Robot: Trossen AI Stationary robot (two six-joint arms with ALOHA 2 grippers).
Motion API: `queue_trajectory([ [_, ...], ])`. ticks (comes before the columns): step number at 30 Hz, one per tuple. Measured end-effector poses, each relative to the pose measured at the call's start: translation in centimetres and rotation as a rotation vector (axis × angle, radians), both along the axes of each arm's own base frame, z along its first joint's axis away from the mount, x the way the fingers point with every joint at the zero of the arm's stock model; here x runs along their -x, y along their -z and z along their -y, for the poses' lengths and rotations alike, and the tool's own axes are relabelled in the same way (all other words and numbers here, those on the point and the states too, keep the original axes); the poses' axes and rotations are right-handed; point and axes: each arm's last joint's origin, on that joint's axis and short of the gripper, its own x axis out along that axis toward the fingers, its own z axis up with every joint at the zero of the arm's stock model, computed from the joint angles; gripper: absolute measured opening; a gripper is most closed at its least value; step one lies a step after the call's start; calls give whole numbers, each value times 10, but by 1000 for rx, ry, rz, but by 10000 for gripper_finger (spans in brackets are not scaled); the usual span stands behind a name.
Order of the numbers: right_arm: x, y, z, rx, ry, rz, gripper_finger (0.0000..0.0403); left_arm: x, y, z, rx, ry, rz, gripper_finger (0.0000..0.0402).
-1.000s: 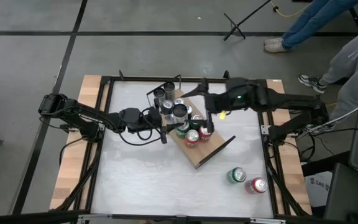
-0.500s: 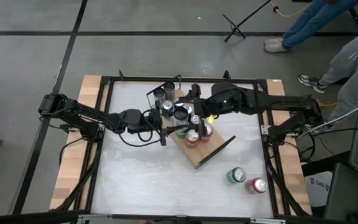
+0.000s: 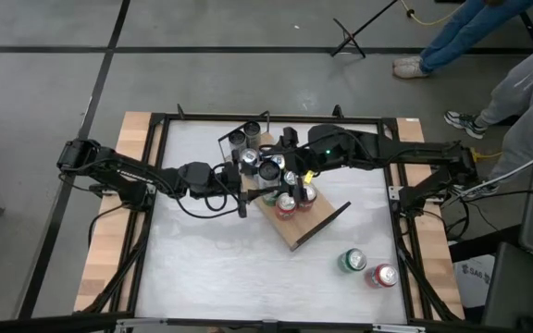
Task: Place canned beverage on shelf
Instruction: Put the white yellow soda can on the shelf aligned with the other white yellow soda cans
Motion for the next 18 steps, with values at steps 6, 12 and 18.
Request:
queue_trajectory([
  [6,-5,6,0,2,-2,-20,392,0,0,0,0,0,0,218],
  [12,-11,13,0,3,-1,-39,392,0,0,0,0,0,0,218],
  [18,-13,15,0,4,-1,-45,381,0,0,0,-1,0,-4,218],
])
